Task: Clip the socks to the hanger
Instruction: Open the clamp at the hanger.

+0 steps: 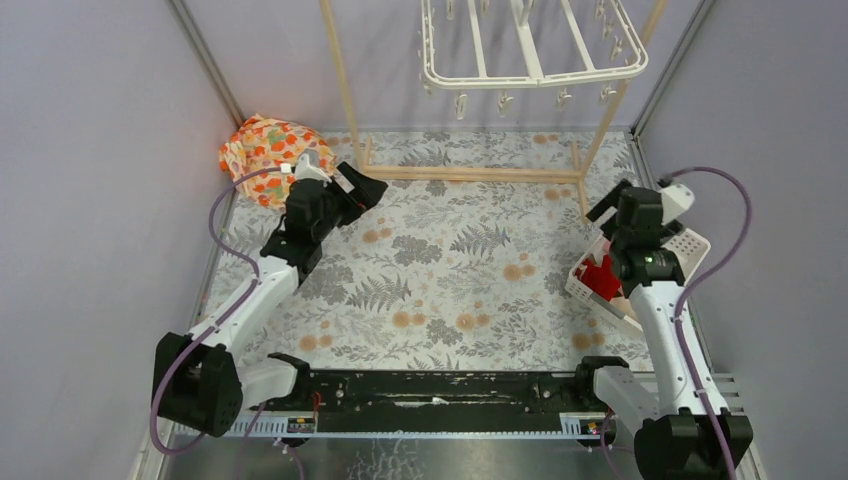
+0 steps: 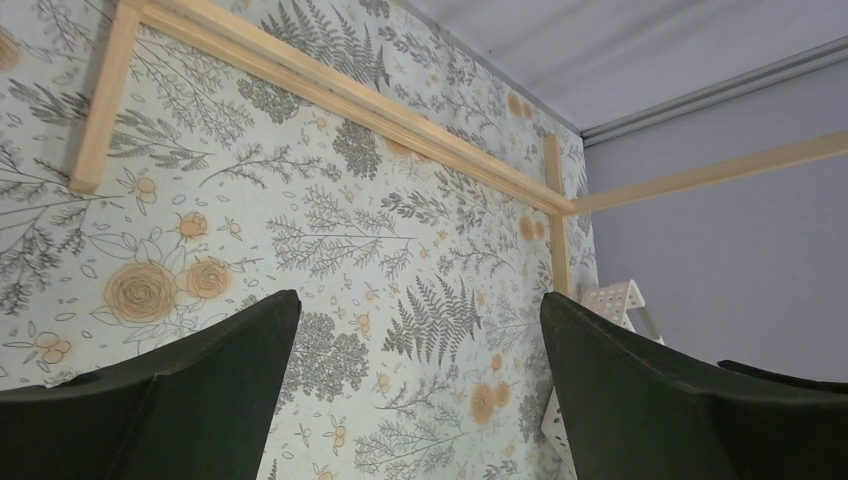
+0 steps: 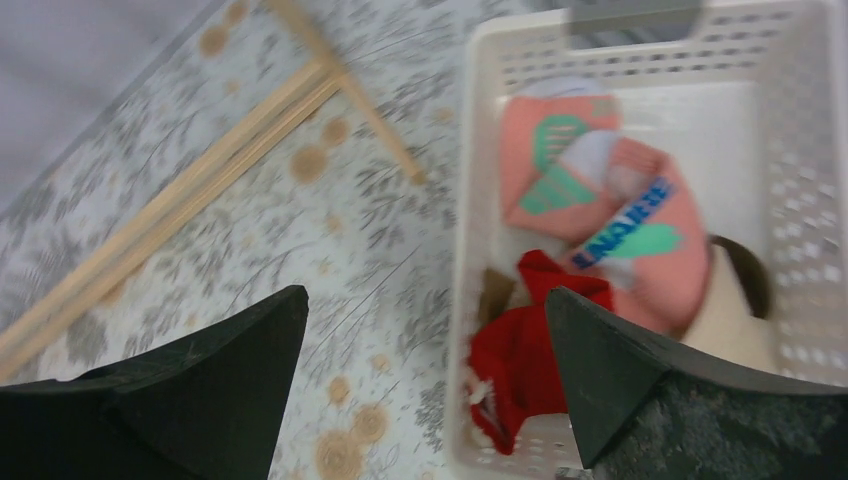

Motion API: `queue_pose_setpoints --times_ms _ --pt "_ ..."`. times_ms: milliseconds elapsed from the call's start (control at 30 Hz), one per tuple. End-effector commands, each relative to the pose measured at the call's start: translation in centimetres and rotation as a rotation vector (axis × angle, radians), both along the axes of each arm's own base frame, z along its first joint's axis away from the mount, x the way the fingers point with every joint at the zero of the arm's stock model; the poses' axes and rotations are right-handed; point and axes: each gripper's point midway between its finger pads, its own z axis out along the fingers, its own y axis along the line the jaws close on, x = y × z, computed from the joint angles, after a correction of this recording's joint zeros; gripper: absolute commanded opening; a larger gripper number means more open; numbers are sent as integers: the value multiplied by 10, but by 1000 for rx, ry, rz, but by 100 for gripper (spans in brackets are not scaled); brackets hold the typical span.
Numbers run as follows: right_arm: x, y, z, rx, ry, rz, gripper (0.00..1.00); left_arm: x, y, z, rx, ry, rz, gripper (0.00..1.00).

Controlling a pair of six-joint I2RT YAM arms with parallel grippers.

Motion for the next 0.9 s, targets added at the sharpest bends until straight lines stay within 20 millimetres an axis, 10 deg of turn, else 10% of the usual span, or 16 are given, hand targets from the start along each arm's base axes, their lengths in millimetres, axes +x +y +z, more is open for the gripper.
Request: queue_pose_setpoints --times_ms 0,367,867 --pt "-24 -47 16 23 10 -278 96 2 -14 11 -63 6 -42 99" --pt "-45 -57 -90 252 212 -443 93 -10 -19 26 32 -42 -39 99" --pt "-35 -59 -122 329 256 -455 90 4 -54 38 68 -92 -133 99"
